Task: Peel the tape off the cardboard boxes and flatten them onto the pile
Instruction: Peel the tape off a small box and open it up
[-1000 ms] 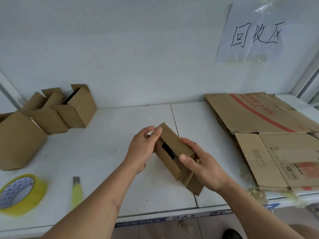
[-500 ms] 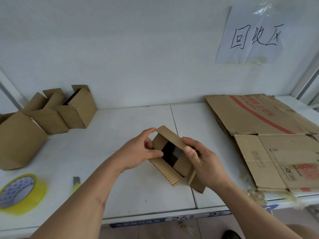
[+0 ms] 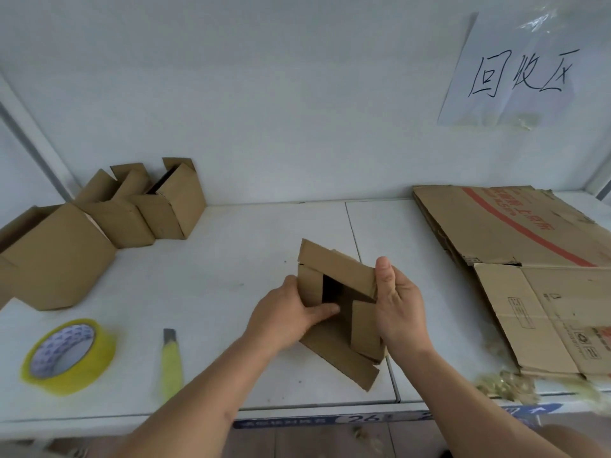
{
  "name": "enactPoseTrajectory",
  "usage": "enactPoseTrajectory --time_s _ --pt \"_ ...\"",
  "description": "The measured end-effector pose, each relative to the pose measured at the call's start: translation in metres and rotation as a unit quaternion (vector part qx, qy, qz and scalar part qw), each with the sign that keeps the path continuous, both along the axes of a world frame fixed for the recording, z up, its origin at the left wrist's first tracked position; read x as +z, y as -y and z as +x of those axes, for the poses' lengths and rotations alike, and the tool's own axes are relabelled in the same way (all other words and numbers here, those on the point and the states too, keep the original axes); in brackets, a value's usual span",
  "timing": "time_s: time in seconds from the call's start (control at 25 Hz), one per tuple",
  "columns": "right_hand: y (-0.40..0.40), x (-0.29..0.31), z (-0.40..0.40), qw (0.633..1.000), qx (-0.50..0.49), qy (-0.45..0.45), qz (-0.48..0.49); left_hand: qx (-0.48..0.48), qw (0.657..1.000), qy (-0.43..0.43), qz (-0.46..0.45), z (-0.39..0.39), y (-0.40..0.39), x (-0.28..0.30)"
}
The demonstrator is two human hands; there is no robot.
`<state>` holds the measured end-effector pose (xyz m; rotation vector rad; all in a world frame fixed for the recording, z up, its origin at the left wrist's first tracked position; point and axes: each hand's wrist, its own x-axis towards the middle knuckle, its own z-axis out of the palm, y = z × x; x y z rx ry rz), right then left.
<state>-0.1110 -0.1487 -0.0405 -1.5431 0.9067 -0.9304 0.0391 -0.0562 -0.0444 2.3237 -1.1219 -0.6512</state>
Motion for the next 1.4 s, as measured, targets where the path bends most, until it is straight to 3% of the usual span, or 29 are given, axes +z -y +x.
enactPoseTrajectory --time_s 0.08,0.12,0.36,0.52,0.68,0.8,1.0,1.12,1.2,1.28,1.4 --pt "-0.003 -0.001 -0.001 1.0 0.002 -0.004 -0.013 0.016 0.996 0.08 -0.03 -0.007 -0.004 -0.013" --pt "-0.003 -0.004 -0.002 1.0 0.009 -0.012 -0.024 0.008 0.996 0.081 -0.04 -0.007 -0.006 -0.014" --pt "0.01 -0.028 -0.014 0.977 0.107 -0.093 -0.157 -0.132 0.982 -0.131 -0.02 0.019 -0.018 -0.014" --pt "0.017 -0.037 -0.017 0.912 0.148 -0.196 -0.328 -0.121 0.983 -0.137 0.002 0.031 -0.022 -0.007" --pt "0.019 -0.031 -0.024 0.923 0.172 -0.207 -0.275 -0.101 0.987 -0.12 0.03 0.034 -0.024 -0.009" --pt "0.019 -0.02 -0.03 0.922 0.194 -0.202 -0.268 -0.083 0.981 -0.172 -0.027 0.033 -0.026 -0.007" --pt "0.012 -0.019 -0.028 0.856 0.298 -0.281 -0.316 -0.064 0.943 -0.312 -0.093 0.028 -0.029 -0.001" --pt "0.009 -0.026 -0.022 0.814 0.35 -0.33 -0.325 0.015 0.876 -0.47 -0.105 0.042 -0.03 -0.002" --pt "0.007 -0.033 -0.017 0.801 0.368 -0.344 -0.323 0.048 0.842 -0.531 -0.087 0.05 -0.029 -0.002" --pt "0.006 -0.038 -0.013 0.8 0.375 -0.341 -0.32 0.014 0.877 -0.479 -0.038 0.047 -0.024 0.001" --pt "0.006 -0.044 -0.011 0.791 0.38 -0.347 -0.331 -0.008 0.951 -0.307 0.035 0.04 -0.015 0.0"
